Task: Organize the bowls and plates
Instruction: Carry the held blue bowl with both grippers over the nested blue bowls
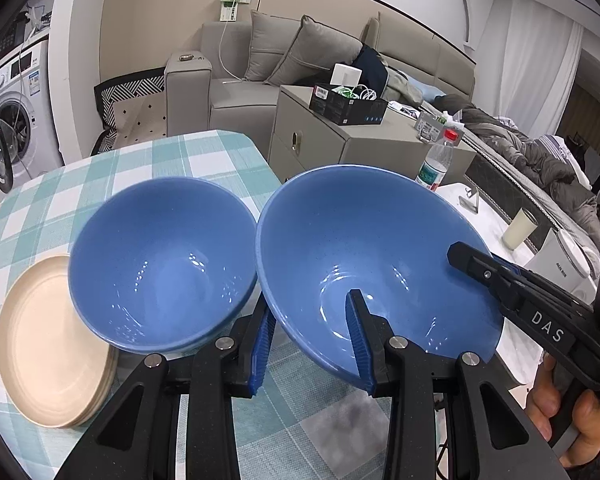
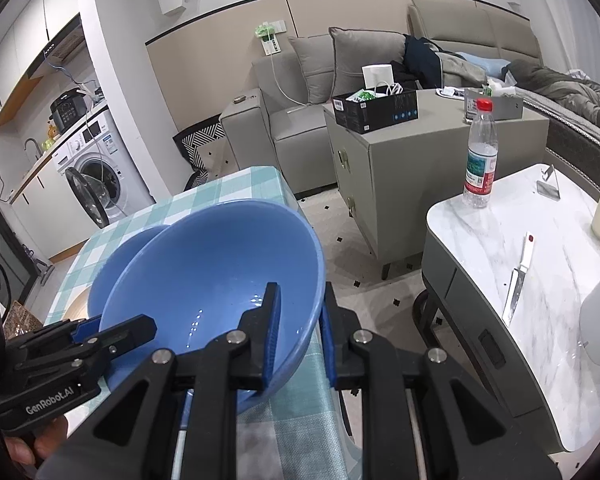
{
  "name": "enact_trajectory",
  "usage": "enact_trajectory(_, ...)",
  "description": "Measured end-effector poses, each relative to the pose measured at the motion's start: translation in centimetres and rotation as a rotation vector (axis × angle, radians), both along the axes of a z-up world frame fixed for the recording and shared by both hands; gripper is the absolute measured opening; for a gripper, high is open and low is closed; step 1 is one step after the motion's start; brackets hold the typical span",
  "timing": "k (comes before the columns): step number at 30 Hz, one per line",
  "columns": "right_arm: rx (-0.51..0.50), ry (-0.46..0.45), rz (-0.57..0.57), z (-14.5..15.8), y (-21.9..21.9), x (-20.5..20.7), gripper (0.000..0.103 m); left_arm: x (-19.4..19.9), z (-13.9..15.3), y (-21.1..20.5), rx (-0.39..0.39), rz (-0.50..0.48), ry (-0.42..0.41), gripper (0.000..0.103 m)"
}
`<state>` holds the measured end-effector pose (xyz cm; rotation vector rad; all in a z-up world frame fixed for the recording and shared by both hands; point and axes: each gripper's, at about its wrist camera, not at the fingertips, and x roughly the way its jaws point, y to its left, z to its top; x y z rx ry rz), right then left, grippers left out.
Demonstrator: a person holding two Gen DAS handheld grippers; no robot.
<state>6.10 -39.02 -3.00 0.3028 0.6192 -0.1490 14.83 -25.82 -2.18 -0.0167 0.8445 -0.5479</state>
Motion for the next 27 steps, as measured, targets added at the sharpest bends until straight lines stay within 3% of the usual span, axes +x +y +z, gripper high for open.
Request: enact_trajectory(27,-0.061,-0.059,0.025,3.4,3.0,0.5,0.019,0.2,4.4,3.2,-0.024,0.039,-0.081,0.036)
